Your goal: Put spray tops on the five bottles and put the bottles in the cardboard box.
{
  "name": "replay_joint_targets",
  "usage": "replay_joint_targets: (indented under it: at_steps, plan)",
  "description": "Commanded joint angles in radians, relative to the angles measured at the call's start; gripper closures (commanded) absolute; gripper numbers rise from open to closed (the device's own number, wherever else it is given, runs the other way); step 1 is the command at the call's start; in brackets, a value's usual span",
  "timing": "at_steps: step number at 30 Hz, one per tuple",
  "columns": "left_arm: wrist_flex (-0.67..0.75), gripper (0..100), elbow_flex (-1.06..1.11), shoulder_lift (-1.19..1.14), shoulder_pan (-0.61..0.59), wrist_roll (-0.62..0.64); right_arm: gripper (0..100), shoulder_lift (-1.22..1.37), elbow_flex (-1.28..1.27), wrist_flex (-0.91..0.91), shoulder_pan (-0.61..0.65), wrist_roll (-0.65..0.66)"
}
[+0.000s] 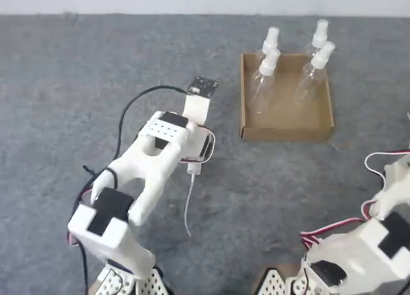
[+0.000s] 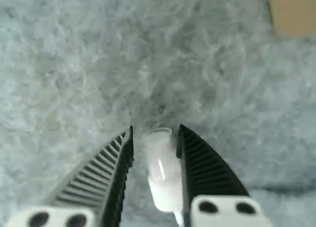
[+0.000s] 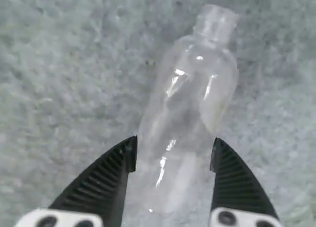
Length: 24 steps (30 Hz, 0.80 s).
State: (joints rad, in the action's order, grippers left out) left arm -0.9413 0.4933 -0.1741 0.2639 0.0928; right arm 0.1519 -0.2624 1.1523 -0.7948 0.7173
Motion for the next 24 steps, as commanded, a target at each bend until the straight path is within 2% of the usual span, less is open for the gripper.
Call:
replay_joint_targets:
  at_steps: [1, 9, 17, 24]
  plan:
    - [0.029, 87, -0.05, -0.006, 0.002, 0.009, 80.6, 0.021, 0.061, -0.05, -0.022, 0.017]
    - [0.026, 99, -0.061, -0.017, 0.002, 0.011, 80.6, 0.071, 0.064, -0.079, -0.024, 0.018]
    - [-0.015, 99, 0.038, 0.273, -0.008, -0.005, 80.6, -0.048, 0.058, -0.07, -0.018, 0.018]
    - [0.015, 99, 0.211, 0.46, -0.038, -0.083, 80.6, -0.107, 0.06, -0.074, -0.012, 0.02]
